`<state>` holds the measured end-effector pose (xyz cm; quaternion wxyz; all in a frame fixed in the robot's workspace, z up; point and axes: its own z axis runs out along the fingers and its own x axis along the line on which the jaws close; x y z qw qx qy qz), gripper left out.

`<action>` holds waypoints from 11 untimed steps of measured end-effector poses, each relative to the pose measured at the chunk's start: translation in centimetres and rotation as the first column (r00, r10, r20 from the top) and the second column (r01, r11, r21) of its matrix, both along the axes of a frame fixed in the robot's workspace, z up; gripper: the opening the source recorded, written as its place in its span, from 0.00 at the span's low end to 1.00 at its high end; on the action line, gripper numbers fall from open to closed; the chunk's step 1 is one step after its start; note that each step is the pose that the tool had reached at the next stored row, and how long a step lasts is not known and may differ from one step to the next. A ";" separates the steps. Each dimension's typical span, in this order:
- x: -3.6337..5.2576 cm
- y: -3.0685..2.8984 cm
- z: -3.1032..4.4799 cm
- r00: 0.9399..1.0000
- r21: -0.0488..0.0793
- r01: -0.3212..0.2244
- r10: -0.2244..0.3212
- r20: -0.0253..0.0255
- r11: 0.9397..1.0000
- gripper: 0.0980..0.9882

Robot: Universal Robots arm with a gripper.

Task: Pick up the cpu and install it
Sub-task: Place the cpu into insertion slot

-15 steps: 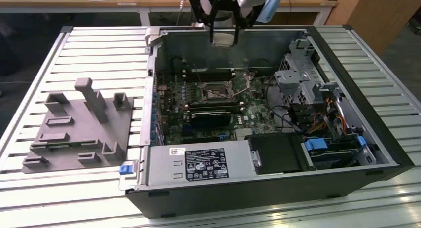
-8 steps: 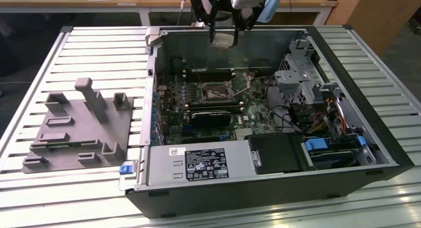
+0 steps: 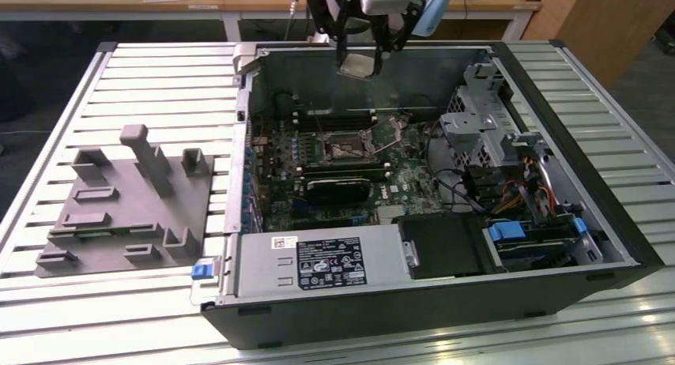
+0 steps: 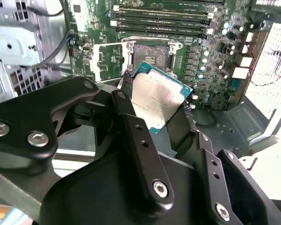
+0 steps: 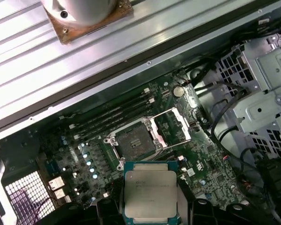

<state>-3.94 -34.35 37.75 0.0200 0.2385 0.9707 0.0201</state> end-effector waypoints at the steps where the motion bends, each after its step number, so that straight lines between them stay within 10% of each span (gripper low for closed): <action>1: 0.00 0.00 -0.01 1.000 0.000 0.015 -0.015 0.000 1.000 0.49; 11: 0.00 0.00 -0.12 0.985 -0.003 0.170 -0.170 0.000 0.985 0.49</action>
